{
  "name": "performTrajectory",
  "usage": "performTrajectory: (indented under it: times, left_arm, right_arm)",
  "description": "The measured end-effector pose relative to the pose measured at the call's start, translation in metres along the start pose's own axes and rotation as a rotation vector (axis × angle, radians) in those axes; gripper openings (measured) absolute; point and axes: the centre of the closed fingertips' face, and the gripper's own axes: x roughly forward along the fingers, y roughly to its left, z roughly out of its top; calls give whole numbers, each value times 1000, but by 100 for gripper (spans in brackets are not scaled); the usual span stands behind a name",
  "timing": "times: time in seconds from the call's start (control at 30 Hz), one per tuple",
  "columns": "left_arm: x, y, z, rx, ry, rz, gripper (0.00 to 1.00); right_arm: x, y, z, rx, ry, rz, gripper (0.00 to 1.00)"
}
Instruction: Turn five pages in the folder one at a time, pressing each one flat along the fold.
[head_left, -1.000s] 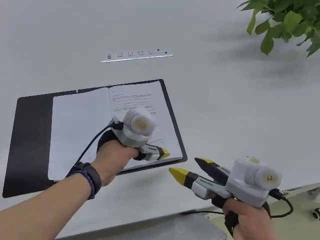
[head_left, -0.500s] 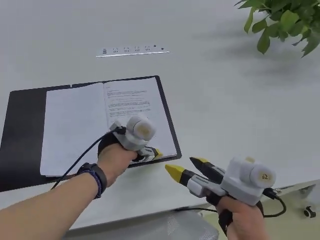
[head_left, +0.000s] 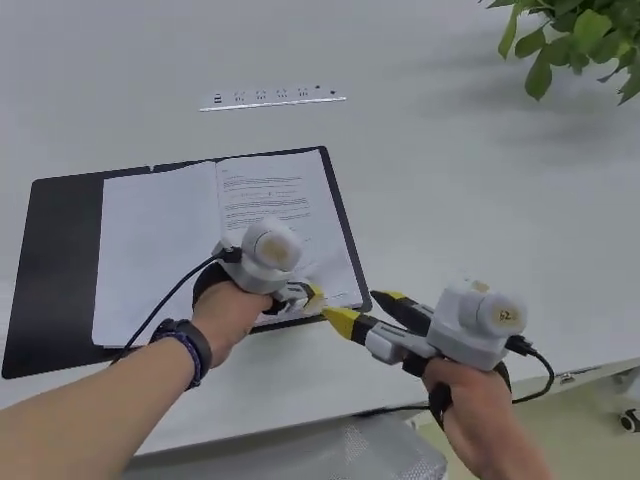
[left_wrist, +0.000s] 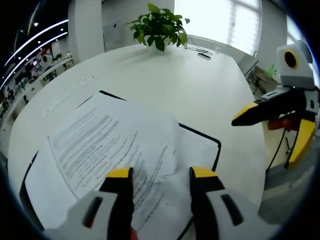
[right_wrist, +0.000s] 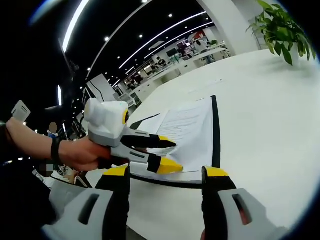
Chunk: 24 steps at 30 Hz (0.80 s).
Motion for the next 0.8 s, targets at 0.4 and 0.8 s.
performTrajectory:
  times: [0.4, 0.8]
  left_arm:
    - [-3, -1, -3, -15, -16, -1, 41]
    - [-7, -3, -9, -19, -21, 3, 40]
  right_arm:
    - [47, -28, 29, 95, -57, 19, 57]
    - [71, -20, 33, 123, -24, 61, 52]
